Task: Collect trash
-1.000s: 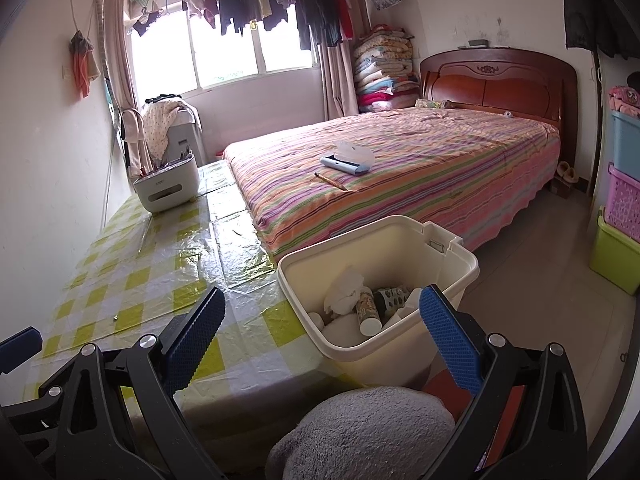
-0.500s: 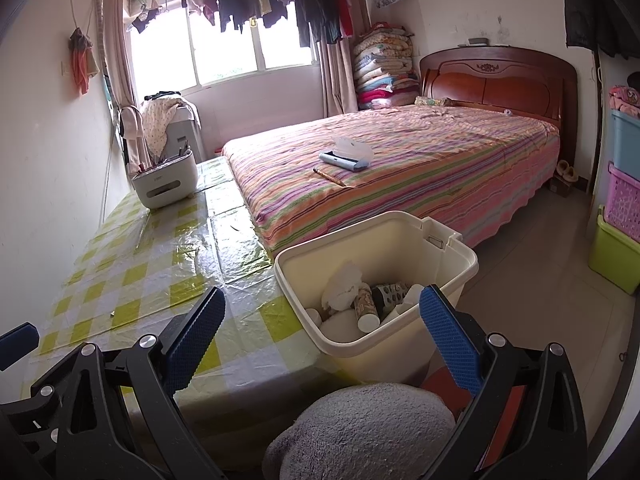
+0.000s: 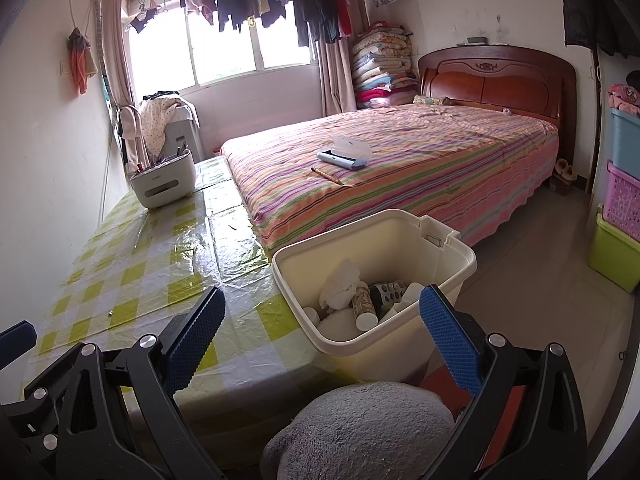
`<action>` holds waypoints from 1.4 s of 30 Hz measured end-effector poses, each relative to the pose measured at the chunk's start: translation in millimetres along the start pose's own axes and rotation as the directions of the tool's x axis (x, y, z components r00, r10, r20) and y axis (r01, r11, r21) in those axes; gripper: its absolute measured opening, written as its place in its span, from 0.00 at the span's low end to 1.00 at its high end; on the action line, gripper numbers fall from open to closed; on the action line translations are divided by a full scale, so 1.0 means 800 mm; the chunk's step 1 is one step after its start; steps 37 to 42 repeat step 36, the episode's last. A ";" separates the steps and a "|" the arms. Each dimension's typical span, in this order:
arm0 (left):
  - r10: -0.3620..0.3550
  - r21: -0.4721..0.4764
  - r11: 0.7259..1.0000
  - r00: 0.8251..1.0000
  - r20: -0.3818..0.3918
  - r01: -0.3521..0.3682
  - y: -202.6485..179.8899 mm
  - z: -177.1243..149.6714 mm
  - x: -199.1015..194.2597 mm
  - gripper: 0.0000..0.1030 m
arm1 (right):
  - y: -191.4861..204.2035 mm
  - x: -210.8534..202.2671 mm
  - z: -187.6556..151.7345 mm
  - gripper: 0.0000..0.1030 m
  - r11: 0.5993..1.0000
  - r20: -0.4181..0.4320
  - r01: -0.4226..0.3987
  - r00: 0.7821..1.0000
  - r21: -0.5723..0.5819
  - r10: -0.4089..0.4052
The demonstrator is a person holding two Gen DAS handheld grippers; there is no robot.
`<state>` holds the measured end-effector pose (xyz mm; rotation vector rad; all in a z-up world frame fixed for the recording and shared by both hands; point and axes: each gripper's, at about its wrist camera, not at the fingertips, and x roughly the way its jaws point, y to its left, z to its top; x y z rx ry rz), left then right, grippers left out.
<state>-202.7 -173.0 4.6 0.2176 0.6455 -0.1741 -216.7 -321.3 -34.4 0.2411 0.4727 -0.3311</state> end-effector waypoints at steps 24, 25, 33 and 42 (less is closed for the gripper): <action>0.018 0.014 1.000 0.989 0.149 -0.020 -0.004 -0.001 -0.023 0.72 | -0.010 0.004 0.000 0.94 1.000 -0.002 0.024 1.000 0.016 -0.024; 0.018 0.010 1.000 0.990 0.142 -0.020 -0.003 0.000 -0.021 0.72 | -0.011 0.004 0.000 0.94 1.000 -0.002 0.024 1.000 0.015 -0.024; 0.037 0.007 0.999 0.993 0.116 -0.038 -0.006 0.000 -0.014 0.72 | -0.012 0.004 0.000 0.94 1.000 -0.005 0.026 1.000 0.016 -0.026; 0.027 0.009 1.000 0.994 0.103 -0.028 -0.007 0.000 -0.011 0.72 | -0.013 0.004 0.001 0.94 0.999 -0.003 0.027 1.000 0.016 -0.027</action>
